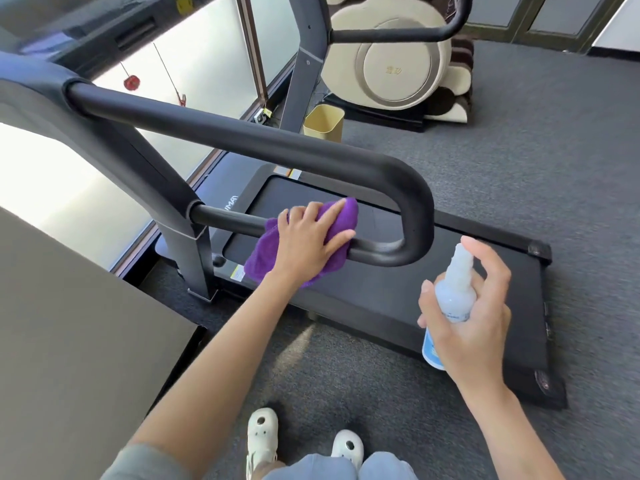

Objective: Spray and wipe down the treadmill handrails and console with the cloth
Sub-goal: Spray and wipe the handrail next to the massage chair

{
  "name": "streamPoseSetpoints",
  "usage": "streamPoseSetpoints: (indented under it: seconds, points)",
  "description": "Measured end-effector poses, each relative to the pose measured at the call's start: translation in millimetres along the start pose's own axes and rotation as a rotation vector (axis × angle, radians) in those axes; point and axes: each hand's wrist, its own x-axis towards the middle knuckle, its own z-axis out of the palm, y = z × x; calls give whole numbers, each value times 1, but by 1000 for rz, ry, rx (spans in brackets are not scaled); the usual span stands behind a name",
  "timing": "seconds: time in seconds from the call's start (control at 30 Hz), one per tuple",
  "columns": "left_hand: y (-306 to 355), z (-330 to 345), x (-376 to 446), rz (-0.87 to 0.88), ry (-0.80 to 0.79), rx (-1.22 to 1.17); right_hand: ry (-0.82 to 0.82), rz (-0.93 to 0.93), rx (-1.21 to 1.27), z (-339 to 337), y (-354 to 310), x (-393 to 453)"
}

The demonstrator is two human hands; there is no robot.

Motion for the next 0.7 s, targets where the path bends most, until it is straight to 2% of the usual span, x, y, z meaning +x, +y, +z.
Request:
streamPoseSetpoints:
  seconds: [0.1, 0.2, 0.27, 0.4, 0.53, 0.57, 0.7]
  points:
    - [-23, 4, 0, 115, -34, 31, -1, -18, -3, 2, -1, -2]
    - [-50, 6, 2, -6, 40, 8, 6, -11, -16, 1, 1, -4]
    - [-40, 11, 0, -58, 76, -38, 11, -7, -21, 1, 3, -5]
    - [-2, 19, -3, 79, 100, 30, -20, -1, -12, 15, 1, -6]
    - [-30, 9, -5, 219, 8, 18, -76, -18, 3, 38, -13, 1]
    - [-38, 7, -6, 207, -2, 37, -89, -24, 5, 44, -17, 5]
    - [-60, -1, -8, -21, 0, 27, -137, -99, -13, 68, -39, 23]
